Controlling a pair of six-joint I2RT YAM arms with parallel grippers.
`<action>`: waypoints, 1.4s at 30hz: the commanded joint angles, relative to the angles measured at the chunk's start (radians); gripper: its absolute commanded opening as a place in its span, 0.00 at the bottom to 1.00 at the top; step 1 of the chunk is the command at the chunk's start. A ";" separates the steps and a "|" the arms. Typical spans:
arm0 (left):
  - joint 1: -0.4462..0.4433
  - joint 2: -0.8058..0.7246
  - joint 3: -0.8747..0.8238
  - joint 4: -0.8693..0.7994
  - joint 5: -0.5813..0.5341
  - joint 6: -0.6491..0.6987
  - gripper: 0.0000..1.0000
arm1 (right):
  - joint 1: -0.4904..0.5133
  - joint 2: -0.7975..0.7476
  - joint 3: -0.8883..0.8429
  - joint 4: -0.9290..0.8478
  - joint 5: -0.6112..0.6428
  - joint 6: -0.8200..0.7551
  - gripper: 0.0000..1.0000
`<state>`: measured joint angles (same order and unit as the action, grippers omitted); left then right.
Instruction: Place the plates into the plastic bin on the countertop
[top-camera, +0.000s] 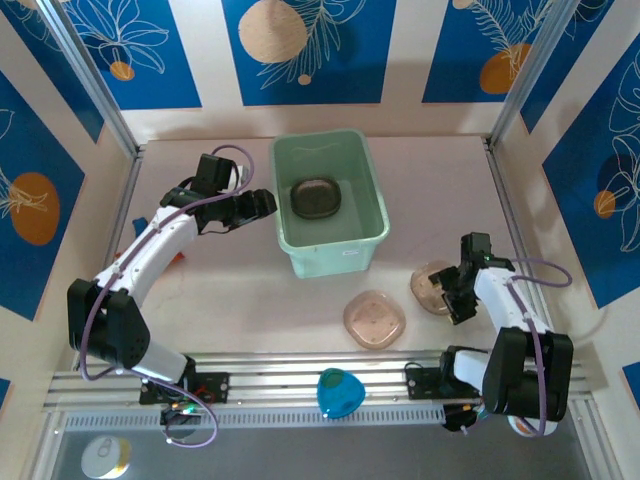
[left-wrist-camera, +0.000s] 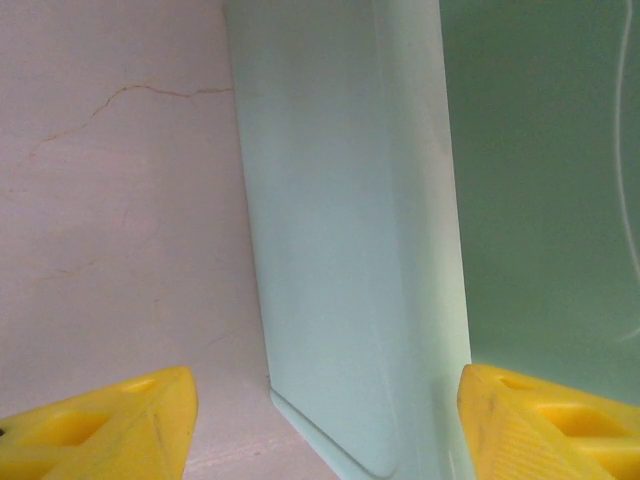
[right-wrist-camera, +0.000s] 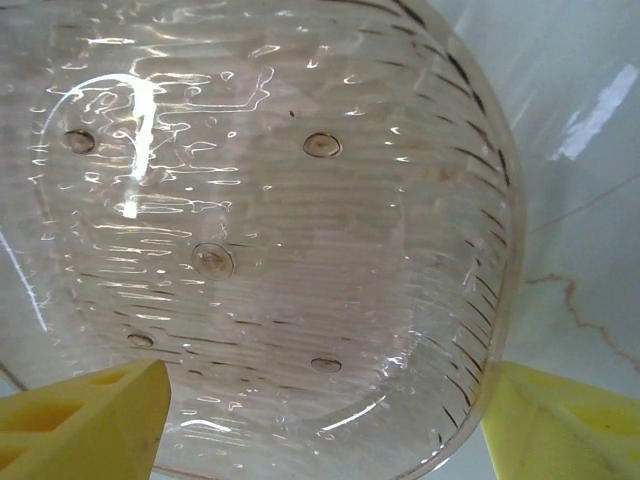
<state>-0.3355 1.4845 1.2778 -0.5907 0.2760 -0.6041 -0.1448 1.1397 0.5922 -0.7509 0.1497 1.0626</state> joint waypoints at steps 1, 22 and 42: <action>-0.007 0.002 0.009 -0.015 -0.015 0.001 0.70 | 0.034 -0.029 -0.002 0.073 0.012 0.073 0.79; -0.007 0.022 0.014 0.011 0.001 -0.002 0.70 | 0.011 -0.045 0.063 0.031 -0.031 0.025 0.75; -0.007 0.013 -0.011 0.020 0.004 -0.011 0.69 | -0.078 0.080 -0.012 0.130 -0.127 0.014 0.51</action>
<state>-0.3363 1.4963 1.2778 -0.5823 0.2764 -0.6048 -0.2268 1.1976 0.5758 -0.6430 0.0521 1.0748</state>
